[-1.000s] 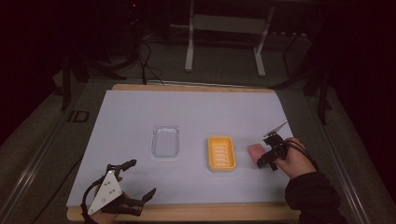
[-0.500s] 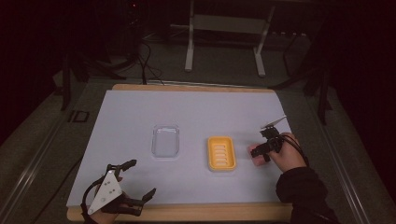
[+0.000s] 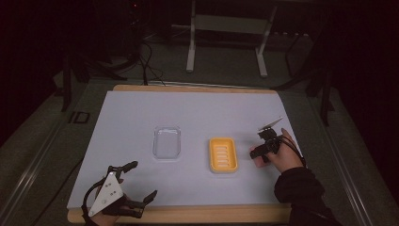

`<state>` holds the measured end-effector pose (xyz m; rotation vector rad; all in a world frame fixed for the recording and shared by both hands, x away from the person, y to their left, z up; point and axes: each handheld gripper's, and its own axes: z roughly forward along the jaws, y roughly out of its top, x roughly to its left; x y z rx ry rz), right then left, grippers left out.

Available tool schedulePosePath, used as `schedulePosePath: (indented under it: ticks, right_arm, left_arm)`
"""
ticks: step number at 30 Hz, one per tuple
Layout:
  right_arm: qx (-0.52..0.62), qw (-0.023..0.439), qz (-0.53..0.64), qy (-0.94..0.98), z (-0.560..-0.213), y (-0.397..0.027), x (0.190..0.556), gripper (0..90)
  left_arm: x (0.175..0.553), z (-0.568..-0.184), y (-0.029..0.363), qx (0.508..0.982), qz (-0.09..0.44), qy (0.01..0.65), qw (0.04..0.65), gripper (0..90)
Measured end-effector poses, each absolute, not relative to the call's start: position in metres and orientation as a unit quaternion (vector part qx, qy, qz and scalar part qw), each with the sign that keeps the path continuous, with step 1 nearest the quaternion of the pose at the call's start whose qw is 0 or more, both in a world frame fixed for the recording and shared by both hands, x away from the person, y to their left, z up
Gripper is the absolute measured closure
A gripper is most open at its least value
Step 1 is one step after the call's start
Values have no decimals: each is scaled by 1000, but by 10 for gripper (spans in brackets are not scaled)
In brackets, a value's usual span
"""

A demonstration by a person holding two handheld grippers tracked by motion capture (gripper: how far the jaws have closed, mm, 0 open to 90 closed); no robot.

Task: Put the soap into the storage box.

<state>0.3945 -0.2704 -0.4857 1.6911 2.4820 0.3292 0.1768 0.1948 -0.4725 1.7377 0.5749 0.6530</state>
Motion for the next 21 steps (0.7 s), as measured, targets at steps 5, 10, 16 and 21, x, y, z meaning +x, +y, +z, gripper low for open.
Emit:
schedulePosePath:
  ticks: [5, 10, 16, 21]
  right_arm:
    - [558, 65, 107, 820, -490, -269, 396, 154]
    - [556, 65, 93, 823, -496, -268, 396, 224]
    - [555, 60, 73, 826, -500, -262, 393, 353]
    - [580, 63, 55, 811, -498, -259, 392, 376]
  left_arm:
    - [177, -473, 195, 738, 277, 244, 565, 6]
    - [177, -473, 194, 739, 277, 243, 564, 6]
    - [177, -473, 194, 743, 276, 242, 560, 6]
    - [177, -473, 194, 743, 276, 243, 560, 6]
